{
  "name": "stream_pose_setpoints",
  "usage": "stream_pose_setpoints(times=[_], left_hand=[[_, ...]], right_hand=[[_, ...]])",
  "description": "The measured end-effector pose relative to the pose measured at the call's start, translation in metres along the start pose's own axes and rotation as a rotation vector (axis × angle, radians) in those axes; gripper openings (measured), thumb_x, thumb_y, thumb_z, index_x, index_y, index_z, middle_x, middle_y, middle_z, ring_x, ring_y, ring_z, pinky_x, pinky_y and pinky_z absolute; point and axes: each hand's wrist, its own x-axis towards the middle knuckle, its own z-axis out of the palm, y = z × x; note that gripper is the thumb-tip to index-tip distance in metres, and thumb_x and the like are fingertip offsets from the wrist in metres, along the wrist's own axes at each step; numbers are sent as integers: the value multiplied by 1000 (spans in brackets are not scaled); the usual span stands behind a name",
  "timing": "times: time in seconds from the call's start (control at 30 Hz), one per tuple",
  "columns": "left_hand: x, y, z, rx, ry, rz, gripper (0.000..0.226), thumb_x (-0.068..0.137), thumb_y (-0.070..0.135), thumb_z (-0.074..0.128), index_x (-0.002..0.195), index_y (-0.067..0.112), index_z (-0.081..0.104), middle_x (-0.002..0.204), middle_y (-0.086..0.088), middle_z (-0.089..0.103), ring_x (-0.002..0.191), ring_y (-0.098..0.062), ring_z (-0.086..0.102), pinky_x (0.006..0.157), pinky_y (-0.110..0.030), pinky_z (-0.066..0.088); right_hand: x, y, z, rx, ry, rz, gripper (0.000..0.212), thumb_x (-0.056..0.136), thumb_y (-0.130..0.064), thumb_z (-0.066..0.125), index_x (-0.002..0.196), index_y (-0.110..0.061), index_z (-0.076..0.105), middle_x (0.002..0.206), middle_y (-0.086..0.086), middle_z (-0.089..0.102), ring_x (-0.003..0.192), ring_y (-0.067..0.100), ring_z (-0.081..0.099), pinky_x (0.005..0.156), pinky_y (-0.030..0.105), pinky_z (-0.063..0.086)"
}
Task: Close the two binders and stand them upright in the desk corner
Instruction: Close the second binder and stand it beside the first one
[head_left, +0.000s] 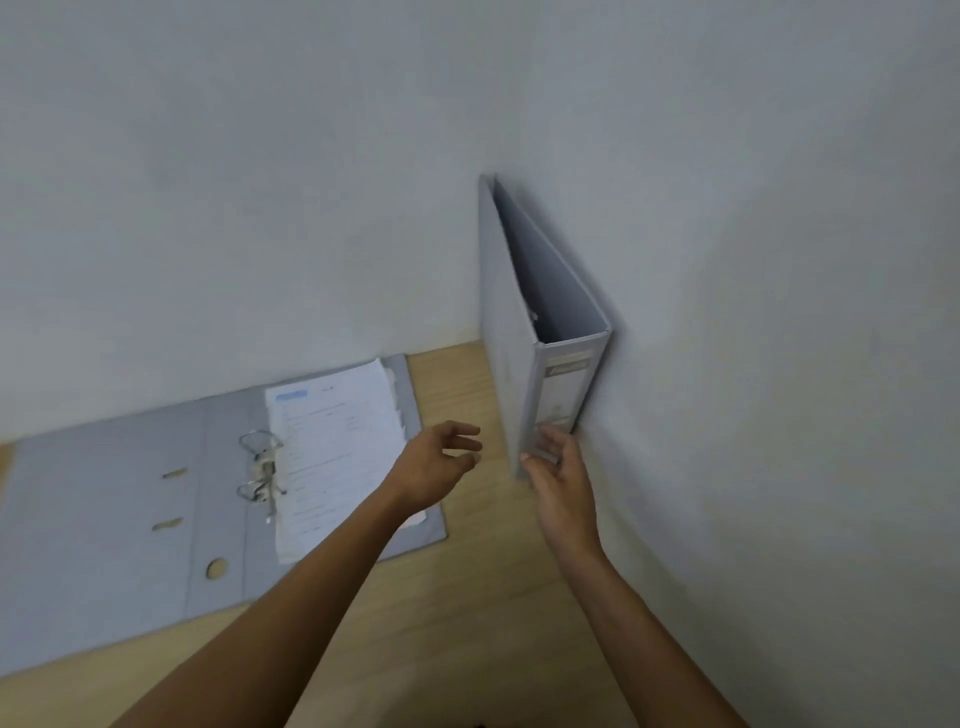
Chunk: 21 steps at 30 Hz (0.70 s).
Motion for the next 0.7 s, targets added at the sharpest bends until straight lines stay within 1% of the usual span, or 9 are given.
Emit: stream_pose_setpoints(times=[0.07, 0.13, 0.17, 0.23, 0.27, 0.33, 0.43, 0.57, 0.7], left_hand=[[-20, -21, -12, -71, 42, -59, 32, 97, 15, 62, 129, 18, 65, 120, -2, 76, 103, -19, 75, 87, -39, 60], [-47, -49, -30, -150, 83, -135, 28, 100, 17, 59, 127, 17, 66, 117, -2, 77, 104, -20, 76, 90, -42, 60], [-57, -60, -36, -182, 90, -169, 27, 101, 18, 58, 126, 17, 66, 117, -1, 77, 105, -20, 75, 91, -43, 60], [-82, -93, -59, -241, 143, -240, 26, 102, 18, 57, 126, 16, 66, 117, -1, 76, 107, -21, 75, 93, -43, 59], [-89, -105, -66, -256, 169, -264, 26, 102, 18, 57, 126, 16, 66, 117, -2, 76, 107, -22, 75, 93, -43, 59], [-112, -135, -96, -302, 235, -302, 26, 102, 17, 56, 126, 15, 65, 117, -3, 76, 108, -22, 74, 89, -40, 59], [-124, -156, -118, -323, 263, -329, 27, 102, 18, 56, 128, 16, 64, 119, -2, 75, 106, -19, 73, 82, -32, 59], [-149, -196, -158, -408, 292, -371, 30, 102, 18, 56, 131, 13, 62, 121, -4, 74, 105, -19, 72, 80, -33, 58], [-174, -240, -195, -500, 342, -417, 32, 101, 17, 57, 132, 12, 61, 120, -3, 74, 108, -20, 71, 78, -33, 59]], right_hand=[[-3, 8, 12, -18, -52, 26, 32, 95, -12, 59, 123, -27, 55, 125, -3, 61, 98, -1, 59, 81, 25, 49], [-11, 15, 33, -72, -158, 73, 29, 93, -12, 59, 119, -26, 60, 123, -2, 62, 101, 4, 61, 87, 33, 52], [-14, 18, 40, -109, -206, 93, 29, 93, -14, 59, 120, -25, 61, 123, -4, 62, 105, 6, 61, 90, 35, 52], [-30, 22, 67, -168, -309, 105, 31, 92, -18, 60, 121, -27, 61, 124, -8, 62, 107, 4, 59, 90, 33, 52], [-34, 23, 72, -177, -330, 109, 32, 92, -18, 61, 122, -27, 60, 124, -9, 61, 107, 3, 58, 90, 33, 52], [-46, 21, 102, -189, -355, 97, 34, 91, -17, 62, 124, -26, 60, 124, -8, 61, 107, 4, 59, 94, 36, 52], [-47, 14, 118, -192, -337, 113, 35, 92, -15, 62, 126, -25, 60, 124, -5, 62, 110, 11, 60, 100, 42, 51], [-68, 9, 167, -265, -373, 112, 36, 93, -19, 60, 128, -27, 59, 126, -6, 61, 114, 16, 61, 102, 45, 50], [-96, 16, 229, -333, -465, 120, 37, 94, -22, 59, 130, -27, 56, 129, -6, 59, 112, 16, 61, 102, 46, 50]])
